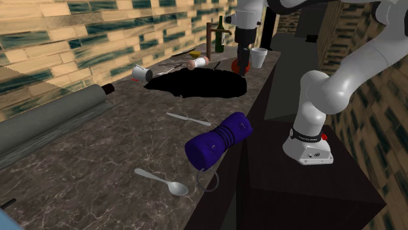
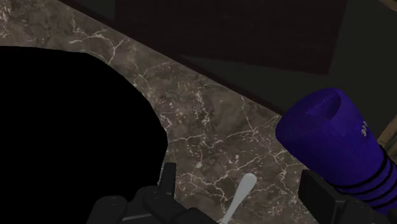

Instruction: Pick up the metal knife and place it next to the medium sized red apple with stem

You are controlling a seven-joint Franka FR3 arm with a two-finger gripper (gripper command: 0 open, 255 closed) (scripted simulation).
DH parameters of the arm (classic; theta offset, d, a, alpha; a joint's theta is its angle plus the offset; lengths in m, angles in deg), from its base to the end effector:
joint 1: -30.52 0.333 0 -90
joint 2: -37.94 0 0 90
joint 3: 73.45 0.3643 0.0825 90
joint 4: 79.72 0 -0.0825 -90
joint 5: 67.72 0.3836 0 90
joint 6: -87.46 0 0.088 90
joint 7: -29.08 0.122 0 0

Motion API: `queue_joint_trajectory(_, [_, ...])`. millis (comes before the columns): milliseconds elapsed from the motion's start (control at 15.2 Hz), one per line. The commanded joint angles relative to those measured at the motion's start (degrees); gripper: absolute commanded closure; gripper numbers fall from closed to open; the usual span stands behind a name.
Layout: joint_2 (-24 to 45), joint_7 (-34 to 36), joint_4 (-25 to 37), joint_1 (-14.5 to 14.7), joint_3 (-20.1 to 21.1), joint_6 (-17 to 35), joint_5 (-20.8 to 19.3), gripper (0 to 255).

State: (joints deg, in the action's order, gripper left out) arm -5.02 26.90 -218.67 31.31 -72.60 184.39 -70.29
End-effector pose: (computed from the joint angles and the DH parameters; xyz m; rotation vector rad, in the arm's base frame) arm 0.2922 0.0047 0.5774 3.0849 0.1047 0.0246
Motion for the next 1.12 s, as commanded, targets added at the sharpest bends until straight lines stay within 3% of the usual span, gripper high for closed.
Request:
queue_joint_trajectory(0, [0.0,0.0,0.0,0.0,0.0,0.0,0.0,0])
queue_joint_trajectory(528, [15.9,5.4,2.0,-0.3,1.4,13.6,2.4,0])
queue_joint_trajectory(1056, [33.5,9.9,9.1,-0.6,2.2,24.1,4.0,0])
